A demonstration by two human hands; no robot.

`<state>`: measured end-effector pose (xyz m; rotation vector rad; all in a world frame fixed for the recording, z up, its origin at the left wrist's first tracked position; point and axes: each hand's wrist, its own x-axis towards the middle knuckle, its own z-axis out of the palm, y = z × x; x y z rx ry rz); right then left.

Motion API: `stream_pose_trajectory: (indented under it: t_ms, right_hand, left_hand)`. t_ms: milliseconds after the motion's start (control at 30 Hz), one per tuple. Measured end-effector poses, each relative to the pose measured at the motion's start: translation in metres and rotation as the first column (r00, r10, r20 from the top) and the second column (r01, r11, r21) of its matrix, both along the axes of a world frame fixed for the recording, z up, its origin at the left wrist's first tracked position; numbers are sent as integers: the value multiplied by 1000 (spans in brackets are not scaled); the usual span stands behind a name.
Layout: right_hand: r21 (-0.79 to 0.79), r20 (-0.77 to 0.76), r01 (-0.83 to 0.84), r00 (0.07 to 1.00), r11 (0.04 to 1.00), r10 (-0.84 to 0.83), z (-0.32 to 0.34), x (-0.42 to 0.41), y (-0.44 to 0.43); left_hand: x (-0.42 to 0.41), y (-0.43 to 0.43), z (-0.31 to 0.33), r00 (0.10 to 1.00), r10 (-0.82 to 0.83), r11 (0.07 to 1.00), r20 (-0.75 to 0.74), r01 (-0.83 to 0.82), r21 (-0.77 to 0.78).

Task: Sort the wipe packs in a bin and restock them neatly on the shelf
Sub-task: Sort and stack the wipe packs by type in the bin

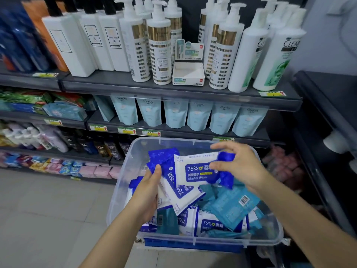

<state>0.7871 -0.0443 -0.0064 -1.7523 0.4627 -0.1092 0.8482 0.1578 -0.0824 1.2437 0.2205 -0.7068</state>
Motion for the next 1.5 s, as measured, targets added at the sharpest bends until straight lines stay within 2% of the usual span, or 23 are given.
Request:
stream_pose_trajectory:
  t_ms: [100, 200, 300, 367, 467, 567, 633, 733, 800, 867, 933, 1033, 1100, 1267, 1367, 1500]
  right_hand:
    - [-13, 40, -38, 998, 999, 39, 20, 10, -9]
    - [-135, -8, -208, 978, 969, 209, 34, 15, -6]
    - [-372, -154, -422, 906, 827, 393, 30, 20, 14]
    - [-471, -184, -468, 881, 748, 435, 21, 25, 30]
    - [-578, -160, -433, 891, 692, 424, 7, 33, 43]
    - [-575, -98, -378, 912, 726, 398, -6, 38, 48]
    - [-576, -61, -335, 927, 746, 370, -13, 41, 51]
    - [-581, -13, -265, 949, 769, 316, -21, 47, 52]
    - [-555, 20, -194, 969, 809, 247, -27, 49, 45]
    - [-572, -10, -176, 978, 801, 208, -36, 44, 34]
    - [-631, -141, -287, 956, 721, 257, -48, 33, 25]
    - [-642, -370, -523, 852, 561, 371, -72, 11, 25]
    - [-665, -468, -607, 793, 435, 391, -88, -1, 28]
    - [-707, -550, -674, 714, 214, 433, -108, -10, 28]
    - [-691, -594, -711, 662, 132, 458, -113, -7, 34]
    - [-698, -643, -716, 645, 32, 413, -121, 1, 44]
  left_hand:
    - [-2, 0, 3, 998, -32, 999, 49, 30, 45]
    - [0, -2, 4, 994, -43, 992, 99, 31, 120]
    - [-1, -6, 9, 989, -65, 985, 132, 43, 166]
    - [-4, -9, 13, 985, -88, 984, 146, 64, 164]
    - [-8, -9, 18, 986, -127, 988, 112, 115, 104]
    - [-11, -2, 21, 971, -211, 977, 116, 214, -14]
    - [-12, 4, 20, 966, -213, 975, 147, 219, -29]
    - [-6, 13, 16, 982, -138, 990, 131, 133, 41]
    - [3, 22, 12, 995, -25, 997, 94, 18, 74]
    - [12, 35, 9, 994, 91, 992, 63, -96, 77]
    - [20, 47, 8, 982, 185, 980, 42, -188, 65]
    - [27, 57, 6, 969, 247, 967, 29, -248, 49]
    - [26, 57, 6, 962, 273, 960, 32, -274, 50]
    - [17, 48, 6, 954, 294, 953, 56, -297, 61]
    - [14, 47, 5, 951, 303, 950, 60, -307, 65]
    - [9, 52, 3, 951, 299, 949, 76, -305, 83]
